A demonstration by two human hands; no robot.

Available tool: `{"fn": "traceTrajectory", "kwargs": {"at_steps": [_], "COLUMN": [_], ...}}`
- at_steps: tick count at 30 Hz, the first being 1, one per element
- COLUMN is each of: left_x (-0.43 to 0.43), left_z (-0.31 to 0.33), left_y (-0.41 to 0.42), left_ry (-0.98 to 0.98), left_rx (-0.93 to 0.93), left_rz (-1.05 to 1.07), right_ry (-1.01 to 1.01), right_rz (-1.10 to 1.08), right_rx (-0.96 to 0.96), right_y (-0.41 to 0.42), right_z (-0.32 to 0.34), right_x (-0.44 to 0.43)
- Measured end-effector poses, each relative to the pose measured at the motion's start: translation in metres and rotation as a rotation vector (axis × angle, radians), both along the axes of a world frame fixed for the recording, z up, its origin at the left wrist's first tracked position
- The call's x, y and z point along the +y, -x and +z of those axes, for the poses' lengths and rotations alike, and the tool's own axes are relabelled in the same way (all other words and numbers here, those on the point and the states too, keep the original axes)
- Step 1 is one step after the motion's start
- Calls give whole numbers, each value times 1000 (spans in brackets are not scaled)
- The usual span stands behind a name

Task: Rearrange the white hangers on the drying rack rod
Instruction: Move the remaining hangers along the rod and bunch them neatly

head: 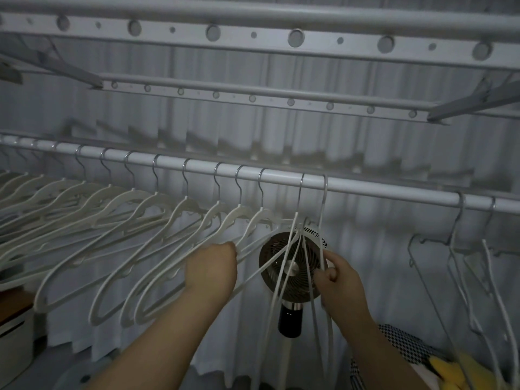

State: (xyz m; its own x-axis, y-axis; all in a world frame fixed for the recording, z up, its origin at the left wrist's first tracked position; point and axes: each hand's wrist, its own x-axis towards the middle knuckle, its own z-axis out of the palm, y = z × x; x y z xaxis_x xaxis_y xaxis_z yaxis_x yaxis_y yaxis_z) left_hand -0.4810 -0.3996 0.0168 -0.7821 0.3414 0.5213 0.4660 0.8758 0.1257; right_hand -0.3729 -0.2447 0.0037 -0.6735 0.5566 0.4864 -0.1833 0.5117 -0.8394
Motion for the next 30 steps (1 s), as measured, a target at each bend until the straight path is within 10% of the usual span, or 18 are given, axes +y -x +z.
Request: {"fn": "traceTrajectory", "kwargs": {"at_steps": [7, 12, 20, 30], "left_x": [0, 6, 31, 14], "left_z": [8, 17, -5, -18], "left_y": [-14, -48, -58, -44], "left_ry": [-102, -530, -249, -326], "left_rx": [74, 126, -213, -69], "left_rz": [-38, -378, -310, -228], "right_ry": [-6, -5, 7, -25], "right_rz": [-13, -17, -29, -8], "right_rx": [-3, -14, -3, -11], "right_y": [-4, -8, -15, -10], "right_z": [2, 4, 6, 7], "right_x": [1, 2, 4, 2]}}
